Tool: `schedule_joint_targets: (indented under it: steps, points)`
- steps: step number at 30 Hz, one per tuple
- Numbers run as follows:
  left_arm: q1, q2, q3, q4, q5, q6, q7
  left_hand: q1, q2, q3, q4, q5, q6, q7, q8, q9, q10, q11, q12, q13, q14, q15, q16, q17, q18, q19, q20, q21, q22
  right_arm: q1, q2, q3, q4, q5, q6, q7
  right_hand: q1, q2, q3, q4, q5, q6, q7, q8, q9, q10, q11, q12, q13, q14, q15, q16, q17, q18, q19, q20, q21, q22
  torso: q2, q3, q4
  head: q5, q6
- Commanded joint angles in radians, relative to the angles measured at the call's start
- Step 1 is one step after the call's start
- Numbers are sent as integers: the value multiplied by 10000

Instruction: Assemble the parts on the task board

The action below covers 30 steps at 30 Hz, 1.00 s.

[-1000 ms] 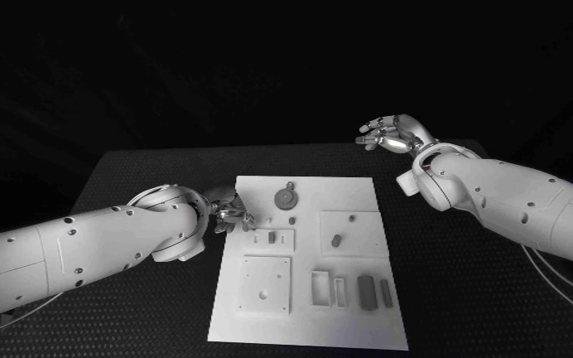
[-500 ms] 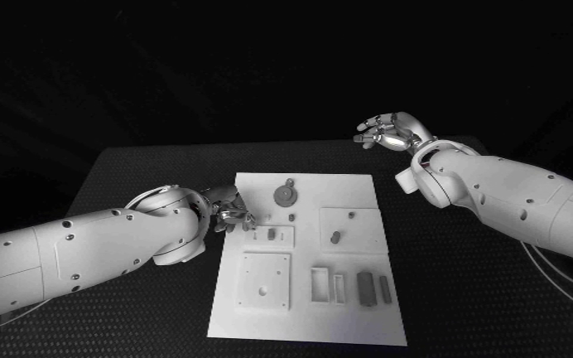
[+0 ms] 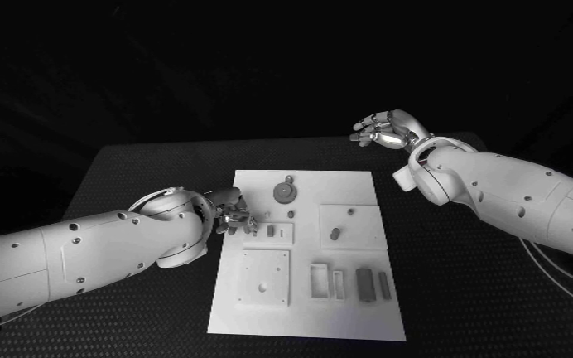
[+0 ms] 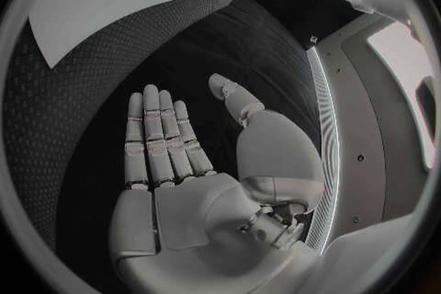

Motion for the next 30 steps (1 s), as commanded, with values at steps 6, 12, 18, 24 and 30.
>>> schedule_joint_targets:
  steps: [6,12,18,24,30]
  points:
    - [-14,45,3,-5,-250,77,-15,71,2,380,237,67,432,-378,139,160,821,-817,-42,10,1017,-1030,-60,11,194,72,-1087,48,87,2,9,6,53,-128,181,21,135,3,-55,14,29,45,54,5,-28,88,26,-70,-4,-40,31,-66,21,-22,-66,4,-50,23,-5,5,1,6,-30]
    - [-43,80,2,-8,-254,186,-13,74,-3,390,240,62,432,-378,136,158,821,-817,-44,10,1018,-1030,-64,11,195,73,-1086,47,87,2,18,6,62,-130,200,32,134,2,-63,17,26,47,58,3,-37,96,29,-92,-4,-47,35,-78,26,-25,-72,5,-65,27,-2,4,3,8,-61]
    - [-69,85,2,-13,-316,293,-23,79,-5,399,241,59,432,-378,133,157,820,-817,-45,11,1018,-1030,-67,11,196,74,-1086,47,87,2,27,6,91,-134,217,31,138,1,-67,16,29,56,57,6,-41,105,30,-109,-3,-49,37,-87,32,-26,-76,5,-77,30,-4,5,-1,14,-98]
    - [-82,71,3,-15,-360,373,-41,84,8,417,248,41,430,-377,127,153,817,-817,-51,11,1019,-1029,-75,11,197,77,-1083,46,86,2,52,6,70,-179,223,21,154,27,-59,22,34,101,40,25,-49,135,40,-143,0,-44,41,-102,47,-25,-73,4,-100,39,-9,6,0,12,-153]
    - [-84,69,3,-83,-361,409,-51,84,6,423,248,32,429,-377,124,152,815,-816,-53,11,1018,-1029,-79,11,197,77,-1082,45,85,2,50,6,85,-181,213,24,156,27,-57,24,41,106,39,25,-54,143,42,-155,1,-44,41,-107,52,-25,-71,5,-108,41,-9,4,5,12,-156]
